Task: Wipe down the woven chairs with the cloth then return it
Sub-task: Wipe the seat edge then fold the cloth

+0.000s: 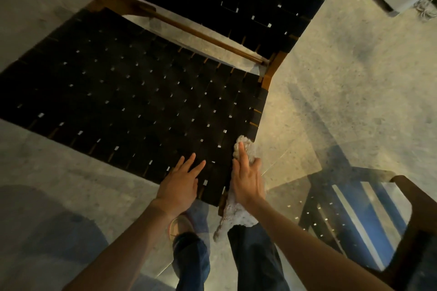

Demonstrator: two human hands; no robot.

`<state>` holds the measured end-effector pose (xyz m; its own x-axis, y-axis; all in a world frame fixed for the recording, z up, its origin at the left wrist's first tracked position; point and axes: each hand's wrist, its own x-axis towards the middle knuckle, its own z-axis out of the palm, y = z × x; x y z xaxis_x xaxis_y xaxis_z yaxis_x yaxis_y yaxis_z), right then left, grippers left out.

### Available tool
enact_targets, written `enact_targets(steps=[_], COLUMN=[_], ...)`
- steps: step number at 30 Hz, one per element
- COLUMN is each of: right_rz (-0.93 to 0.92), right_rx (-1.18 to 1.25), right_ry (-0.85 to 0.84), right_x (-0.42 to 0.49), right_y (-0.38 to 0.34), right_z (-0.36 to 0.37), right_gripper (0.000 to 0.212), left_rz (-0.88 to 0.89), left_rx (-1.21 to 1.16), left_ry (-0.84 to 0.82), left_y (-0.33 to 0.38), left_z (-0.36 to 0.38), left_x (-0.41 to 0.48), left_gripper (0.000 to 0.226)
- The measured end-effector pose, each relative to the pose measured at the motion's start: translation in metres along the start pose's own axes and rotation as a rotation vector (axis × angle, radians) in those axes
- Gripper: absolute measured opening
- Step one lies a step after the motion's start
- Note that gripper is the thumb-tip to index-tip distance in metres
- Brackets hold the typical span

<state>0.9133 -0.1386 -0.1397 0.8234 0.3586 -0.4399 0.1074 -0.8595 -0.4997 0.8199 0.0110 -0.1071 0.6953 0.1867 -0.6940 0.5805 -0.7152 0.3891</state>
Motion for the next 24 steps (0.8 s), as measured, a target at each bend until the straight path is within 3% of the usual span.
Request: enact_targets(steps=[6,10,13,16,20,24], right_rz=[0.037,0.053,-0.017,-0.165,-0.088,-0.180], right_rx=[0.056,-0.038,-0.158,-0.356,-0.118,-0.024], right_ry=[-0.008,-0.065,-0.002,-0.108,-0.136,0.068], right_x=[0.029,0.014,-0.012,-0.040,-0.051,-0.018], right_y=[0.009,-0.010,-0.006,0.001,-0.001,-0.005], right_z=[-0.016,0.004,0.014,0.022,0.005,-0.023], right_gripper=[0.052,0.057,0.056,0.055,0.058,0.044], left_rz=[0.024,0.013,-0.001,-0.010,-0.025,-0.031], left_rx=[0.016,0.045,0.059,0.059,0.055,0.018], left_ry=[0.011,0.002,-0.048,-0.069,-0.094,-0.020], left_y=[-0.004,-0.004,-0.003,0.000,0.005,0.009], left_z=[-0.001,0.001,-0.002,-0.006,-0.011,-0.018], left_x=[-0.009,-0.009,-0.009,-0.010,-0.012,-0.005], left_gripper=[0.052,0.058,0.065,0.071,0.074,0.066])
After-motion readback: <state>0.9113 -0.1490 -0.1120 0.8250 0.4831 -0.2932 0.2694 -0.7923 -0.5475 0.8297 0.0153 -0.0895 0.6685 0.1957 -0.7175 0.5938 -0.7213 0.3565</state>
